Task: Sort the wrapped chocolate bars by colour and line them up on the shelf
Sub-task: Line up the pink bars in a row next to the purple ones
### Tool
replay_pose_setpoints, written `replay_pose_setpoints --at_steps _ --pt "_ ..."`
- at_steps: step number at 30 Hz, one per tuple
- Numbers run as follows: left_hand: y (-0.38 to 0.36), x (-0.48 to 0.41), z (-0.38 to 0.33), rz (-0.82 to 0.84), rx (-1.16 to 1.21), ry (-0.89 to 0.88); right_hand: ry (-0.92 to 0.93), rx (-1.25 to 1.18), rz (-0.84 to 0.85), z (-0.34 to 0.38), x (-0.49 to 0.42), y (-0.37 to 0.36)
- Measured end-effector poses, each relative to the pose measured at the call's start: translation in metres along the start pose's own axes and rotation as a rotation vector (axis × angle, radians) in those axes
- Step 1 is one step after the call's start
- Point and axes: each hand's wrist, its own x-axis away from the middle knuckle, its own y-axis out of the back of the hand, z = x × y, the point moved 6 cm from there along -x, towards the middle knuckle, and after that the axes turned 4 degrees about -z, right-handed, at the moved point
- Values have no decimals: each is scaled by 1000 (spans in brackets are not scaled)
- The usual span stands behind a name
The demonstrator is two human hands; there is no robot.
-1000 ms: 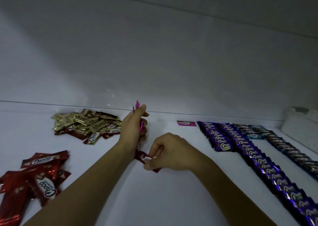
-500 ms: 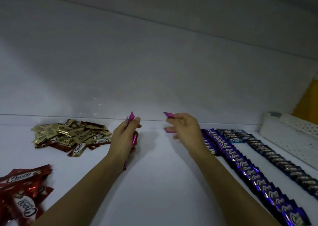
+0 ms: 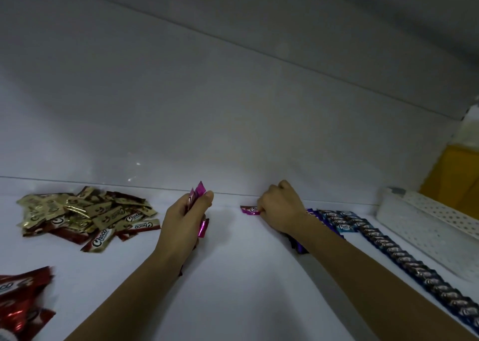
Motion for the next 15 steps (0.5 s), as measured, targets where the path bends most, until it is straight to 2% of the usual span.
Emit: replay_pose_setpoints --at_steps 2,7,15 --pt "1 -1 0 -6 -9 -1 42 -45 33 0 4 -5" --pt "0 0 0 1 -8 -19 11 -272 62 -10 10 -8" --pt "0 1 -1 0 -25 -18 22 -328 54 -3 16 -11"
